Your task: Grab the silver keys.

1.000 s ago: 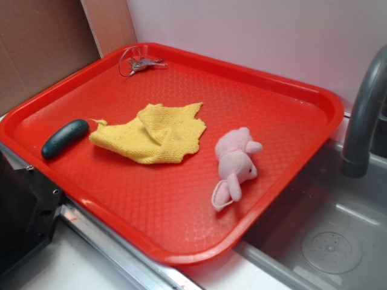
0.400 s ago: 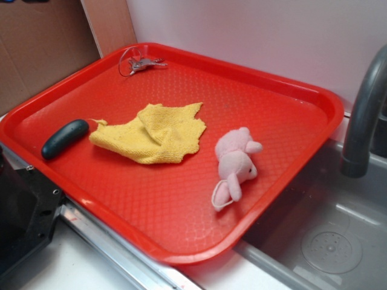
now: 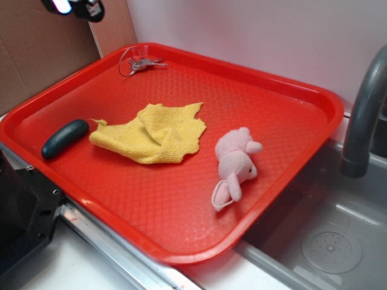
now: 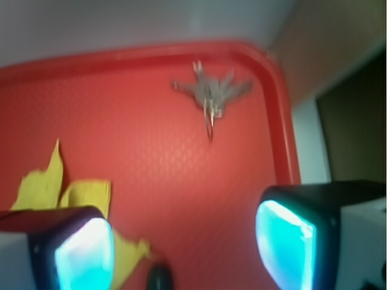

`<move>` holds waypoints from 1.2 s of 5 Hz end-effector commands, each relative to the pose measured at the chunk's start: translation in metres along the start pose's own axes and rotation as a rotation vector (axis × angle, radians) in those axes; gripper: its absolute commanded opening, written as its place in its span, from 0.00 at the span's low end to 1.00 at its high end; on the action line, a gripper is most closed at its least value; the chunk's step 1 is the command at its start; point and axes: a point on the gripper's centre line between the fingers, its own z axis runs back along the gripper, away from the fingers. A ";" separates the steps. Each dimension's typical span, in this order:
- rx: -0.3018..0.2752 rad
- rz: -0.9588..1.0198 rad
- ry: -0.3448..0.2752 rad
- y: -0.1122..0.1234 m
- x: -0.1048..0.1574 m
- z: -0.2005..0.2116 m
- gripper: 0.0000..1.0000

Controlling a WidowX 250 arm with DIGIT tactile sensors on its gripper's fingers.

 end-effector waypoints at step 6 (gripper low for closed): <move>0.118 -0.013 -0.007 0.038 0.012 -0.047 1.00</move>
